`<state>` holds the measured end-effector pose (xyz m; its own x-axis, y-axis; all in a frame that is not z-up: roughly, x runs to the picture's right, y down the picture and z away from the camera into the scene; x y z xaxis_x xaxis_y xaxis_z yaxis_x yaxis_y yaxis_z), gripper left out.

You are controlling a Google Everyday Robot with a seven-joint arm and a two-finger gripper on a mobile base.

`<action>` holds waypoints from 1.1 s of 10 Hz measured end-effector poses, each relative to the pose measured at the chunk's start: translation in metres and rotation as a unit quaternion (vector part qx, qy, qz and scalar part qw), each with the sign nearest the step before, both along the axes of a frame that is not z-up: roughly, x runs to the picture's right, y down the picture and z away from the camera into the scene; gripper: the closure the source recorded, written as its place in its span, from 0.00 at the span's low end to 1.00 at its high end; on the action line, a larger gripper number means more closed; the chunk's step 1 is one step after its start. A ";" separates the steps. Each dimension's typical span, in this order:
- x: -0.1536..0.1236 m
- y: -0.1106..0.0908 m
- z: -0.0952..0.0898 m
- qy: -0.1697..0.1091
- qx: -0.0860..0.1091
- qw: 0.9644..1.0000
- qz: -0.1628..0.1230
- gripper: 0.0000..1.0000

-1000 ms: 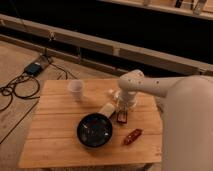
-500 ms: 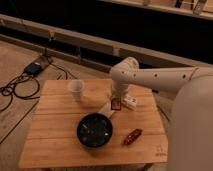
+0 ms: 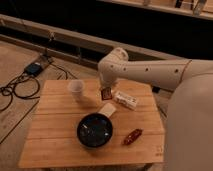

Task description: Place the eraser in the ceramic cup

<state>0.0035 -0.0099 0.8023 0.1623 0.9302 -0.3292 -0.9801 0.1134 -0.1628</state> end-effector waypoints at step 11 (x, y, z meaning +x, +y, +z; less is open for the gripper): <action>-0.100 -0.062 0.045 -0.122 0.042 0.989 -0.078 1.00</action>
